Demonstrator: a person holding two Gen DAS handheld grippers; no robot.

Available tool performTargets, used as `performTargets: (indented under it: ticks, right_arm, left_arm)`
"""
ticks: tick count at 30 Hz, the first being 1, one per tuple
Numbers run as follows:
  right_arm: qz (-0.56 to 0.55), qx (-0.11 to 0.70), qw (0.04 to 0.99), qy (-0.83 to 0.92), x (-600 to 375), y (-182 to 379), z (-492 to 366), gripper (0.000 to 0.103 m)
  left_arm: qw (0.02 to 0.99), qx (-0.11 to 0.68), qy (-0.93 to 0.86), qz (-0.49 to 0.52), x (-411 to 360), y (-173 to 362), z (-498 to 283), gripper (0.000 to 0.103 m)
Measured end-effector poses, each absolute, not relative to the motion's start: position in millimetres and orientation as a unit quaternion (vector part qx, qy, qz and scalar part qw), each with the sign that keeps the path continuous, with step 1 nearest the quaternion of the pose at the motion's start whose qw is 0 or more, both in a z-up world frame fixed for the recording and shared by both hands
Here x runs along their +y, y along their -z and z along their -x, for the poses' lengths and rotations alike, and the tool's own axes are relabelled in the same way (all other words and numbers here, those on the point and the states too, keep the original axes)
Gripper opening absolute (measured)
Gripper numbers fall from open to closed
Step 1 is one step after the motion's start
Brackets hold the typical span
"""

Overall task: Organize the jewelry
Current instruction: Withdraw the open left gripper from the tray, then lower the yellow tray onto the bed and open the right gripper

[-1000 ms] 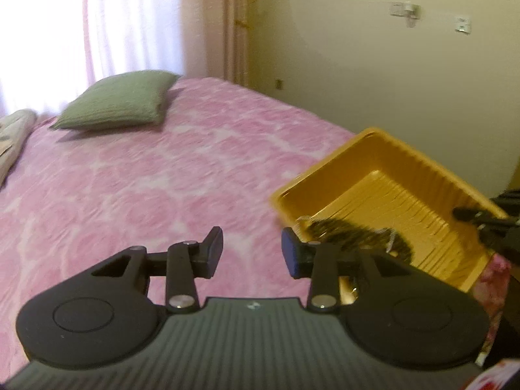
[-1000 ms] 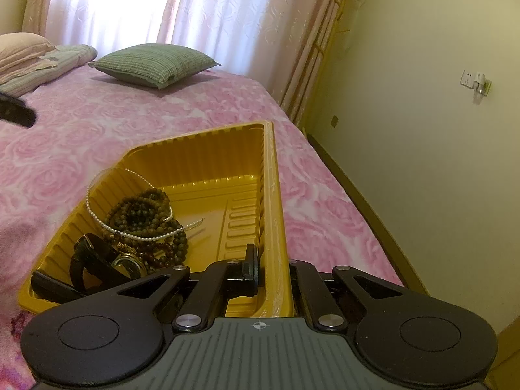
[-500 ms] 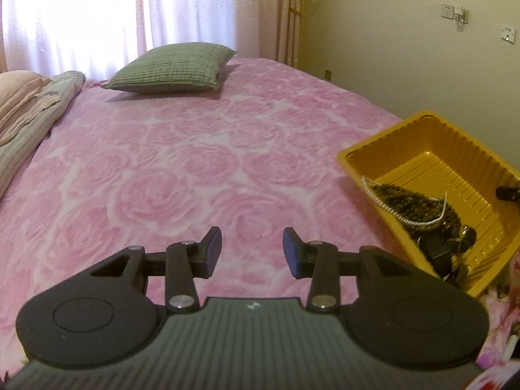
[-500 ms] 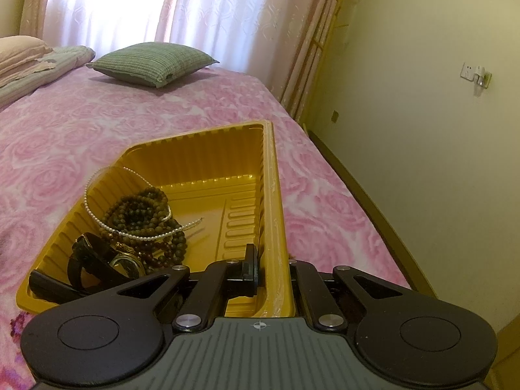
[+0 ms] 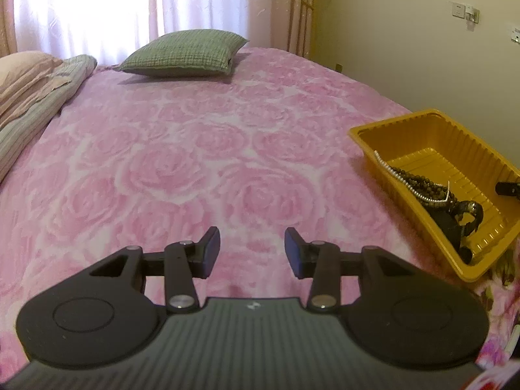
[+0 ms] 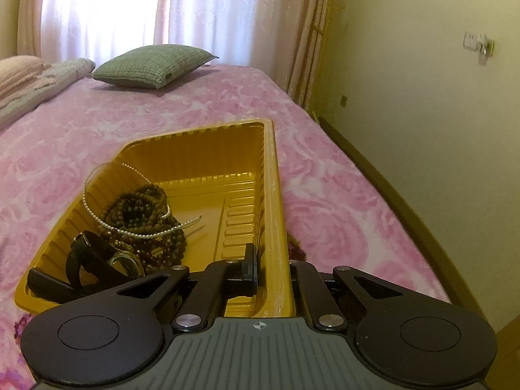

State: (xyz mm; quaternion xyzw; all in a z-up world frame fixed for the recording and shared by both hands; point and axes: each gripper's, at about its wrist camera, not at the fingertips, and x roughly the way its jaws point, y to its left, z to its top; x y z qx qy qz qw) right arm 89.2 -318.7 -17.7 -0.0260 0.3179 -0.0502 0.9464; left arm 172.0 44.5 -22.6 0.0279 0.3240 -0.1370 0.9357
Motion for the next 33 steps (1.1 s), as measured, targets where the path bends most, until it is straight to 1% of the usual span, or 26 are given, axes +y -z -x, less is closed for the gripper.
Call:
performTargets:
  ticks: [14, 20, 21, 23, 24, 25, 26, 27, 29, 30, 31, 32, 33]
  right_arm:
    - [-0.049, 0.323, 0.945, -0.015, -361, 46, -90, 0.005]
    - [-0.104, 0.311, 0.944, -0.028, -372, 49, -85, 0.006]
    - [-0.109, 0.307, 0.945, -0.030, -373, 48, -83, 0.009]
    - [-0.117, 0.298, 0.947, -0.033, -375, 45, -79, 0.028]
    - [-0.121, 0.293, 0.948, -0.031, -376, 44, -75, 0.050]
    - [-0.126, 0.284, 0.950, -0.029, -378, 41, -70, 0.061]
    - [-0.131, 0.275, 0.952, -0.029, -379, 39, -65, 0.061]
    - [-0.137, 0.269, 0.953, -0.029, -380, 36, -60, 0.061]
    - [-0.139, 0.265, 0.954, -0.017, -379, 27, -50, 0.062]
    - [-0.138, 0.261, 0.955, -0.008, -377, 21, -45, 0.068]
    - [-0.134, 0.259, 0.956, 0.002, -374, 16, -40, 0.076]
    - [-0.129, 0.260, 0.957, 0.015, -370, 9, -35, 0.079]
    - [-0.126, 0.257, 0.958, 0.023, -365, 1, -30, 0.084]
  left_arm:
    - [0.933, 0.343, 0.105, 0.003, 43, 37, -139, 0.043]
    - [0.932, 0.350, 0.095, 0.005, 37, 41, -130, 0.049]
    - [0.932, 0.349, 0.094, 0.005, 36, 40, -128, 0.051]
    - [0.933, 0.347, 0.092, 0.006, 34, 39, -125, 0.058]
    - [0.934, 0.345, 0.091, 0.006, 34, 39, -123, 0.060]
    - [0.935, 0.344, 0.090, 0.006, 33, 38, -122, 0.065]
    - [0.936, 0.342, 0.088, 0.007, 33, 37, -120, 0.071]
    - [0.937, 0.339, 0.085, 0.006, 32, 35, -117, 0.074]
    - [0.939, 0.334, 0.085, 0.009, 32, 33, -112, 0.088]
    - [0.939, 0.333, 0.083, 0.010, 31, 31, -109, 0.091]
    - [0.940, 0.330, 0.079, 0.008, 30, 30, -106, 0.094]
    - [0.942, 0.328, 0.076, 0.006, 30, 28, -102, 0.098]
    - [0.943, 0.326, 0.071, 0.005, 29, 27, -99, 0.101]
